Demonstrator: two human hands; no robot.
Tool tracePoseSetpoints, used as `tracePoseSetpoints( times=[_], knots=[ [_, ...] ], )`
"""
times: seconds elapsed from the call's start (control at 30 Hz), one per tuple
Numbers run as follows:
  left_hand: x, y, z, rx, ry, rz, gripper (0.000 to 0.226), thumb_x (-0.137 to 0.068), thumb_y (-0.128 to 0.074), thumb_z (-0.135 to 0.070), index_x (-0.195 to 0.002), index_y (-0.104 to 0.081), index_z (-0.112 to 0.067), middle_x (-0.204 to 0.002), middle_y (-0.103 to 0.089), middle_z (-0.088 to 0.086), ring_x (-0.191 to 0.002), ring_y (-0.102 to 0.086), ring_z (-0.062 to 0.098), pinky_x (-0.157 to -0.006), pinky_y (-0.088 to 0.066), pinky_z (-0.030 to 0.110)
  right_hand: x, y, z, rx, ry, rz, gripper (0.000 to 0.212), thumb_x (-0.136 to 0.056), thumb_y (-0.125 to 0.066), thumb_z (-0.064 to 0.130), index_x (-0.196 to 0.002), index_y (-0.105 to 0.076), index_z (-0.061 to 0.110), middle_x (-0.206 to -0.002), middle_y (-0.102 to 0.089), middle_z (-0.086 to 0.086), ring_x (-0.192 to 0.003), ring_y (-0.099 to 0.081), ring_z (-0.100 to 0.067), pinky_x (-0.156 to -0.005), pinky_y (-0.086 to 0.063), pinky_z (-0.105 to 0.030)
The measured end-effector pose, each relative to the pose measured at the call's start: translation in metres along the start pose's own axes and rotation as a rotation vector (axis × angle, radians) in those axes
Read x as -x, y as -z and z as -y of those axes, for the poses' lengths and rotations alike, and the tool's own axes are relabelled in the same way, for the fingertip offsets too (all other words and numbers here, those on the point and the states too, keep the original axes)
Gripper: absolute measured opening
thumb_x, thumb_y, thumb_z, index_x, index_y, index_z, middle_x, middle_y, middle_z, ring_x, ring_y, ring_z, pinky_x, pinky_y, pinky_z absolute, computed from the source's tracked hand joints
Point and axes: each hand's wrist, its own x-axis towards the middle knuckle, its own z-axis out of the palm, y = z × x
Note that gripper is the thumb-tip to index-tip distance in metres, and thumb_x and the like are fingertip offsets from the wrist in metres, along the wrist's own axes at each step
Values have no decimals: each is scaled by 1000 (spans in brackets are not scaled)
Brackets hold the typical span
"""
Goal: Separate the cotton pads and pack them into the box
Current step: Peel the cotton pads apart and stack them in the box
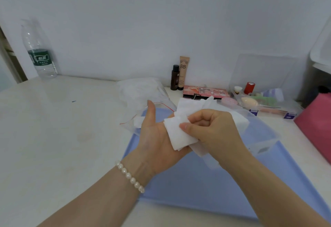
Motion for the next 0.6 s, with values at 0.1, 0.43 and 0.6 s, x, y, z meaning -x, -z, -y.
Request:
tracePoseSetpoints(
  times=[0.1,0.43,0.6],
  knots=[
    [1,1,-2,-2,-12,40,97,-72,-23,-82,-112,-68,-7,-114,-66,19,-96,-68,28,-83,-54,39,-1,1,1,31,6,37,19,-73,-75,4,-61,-65,16,-59,-64,-7,-58,-58,-12,-63,-52,-30],
    [1,2,-1,-77,24,101,74,-76,-45,-63,-121,-62,-7,-119,-64,15,-102,-64,23,-89,-49,34,-1,2,1,61,19,34,20,-72,-76,7,-61,-66,20,-49,-60,6,-54,-58,-7,-60,-51,-28],
    [2,4,0,35,38,141,47,-81,-48,-30,-111,-67,-1,-104,-68,14,-92,-68,24,-82,-54,35,2,-7,-4,230,168,-83,24,-69,-77,12,-73,-57,25,-66,-54,9,-60,-49,-6,-61,-44,-22]
  ],
)
